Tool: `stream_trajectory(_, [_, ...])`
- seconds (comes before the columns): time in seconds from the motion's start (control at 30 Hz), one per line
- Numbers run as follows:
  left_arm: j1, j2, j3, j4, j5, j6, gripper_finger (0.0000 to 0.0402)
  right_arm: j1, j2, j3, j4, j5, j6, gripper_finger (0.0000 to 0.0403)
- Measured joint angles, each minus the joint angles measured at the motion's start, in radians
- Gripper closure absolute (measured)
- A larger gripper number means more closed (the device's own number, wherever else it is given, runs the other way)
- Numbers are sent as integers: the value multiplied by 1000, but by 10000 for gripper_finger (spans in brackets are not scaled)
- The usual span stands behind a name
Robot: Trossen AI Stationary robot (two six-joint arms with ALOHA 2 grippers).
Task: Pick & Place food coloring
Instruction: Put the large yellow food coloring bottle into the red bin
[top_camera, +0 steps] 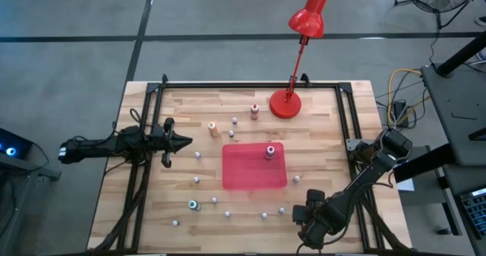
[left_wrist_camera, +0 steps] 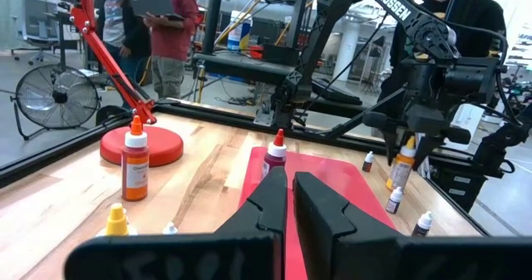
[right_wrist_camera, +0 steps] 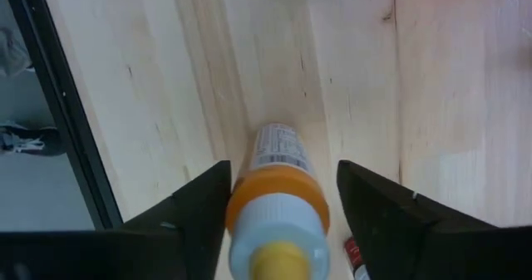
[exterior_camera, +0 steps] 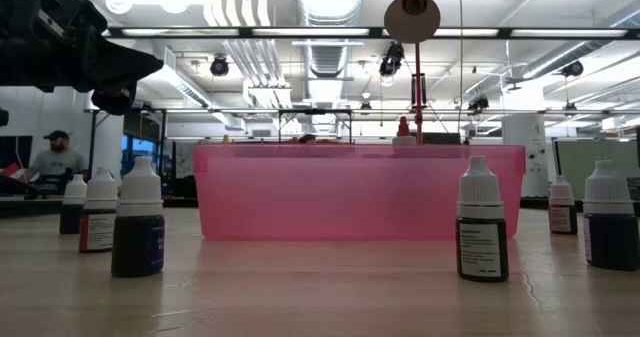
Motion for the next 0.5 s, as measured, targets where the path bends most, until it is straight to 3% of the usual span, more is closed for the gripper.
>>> stream_trajectory(0.3, [0,0,0,0,0,0,402,0,0,0,-1,0,0,259])
stream_trajectory(0.5, [0,0,0,0,0,0,402,0,0,1,-3,0,6,255])
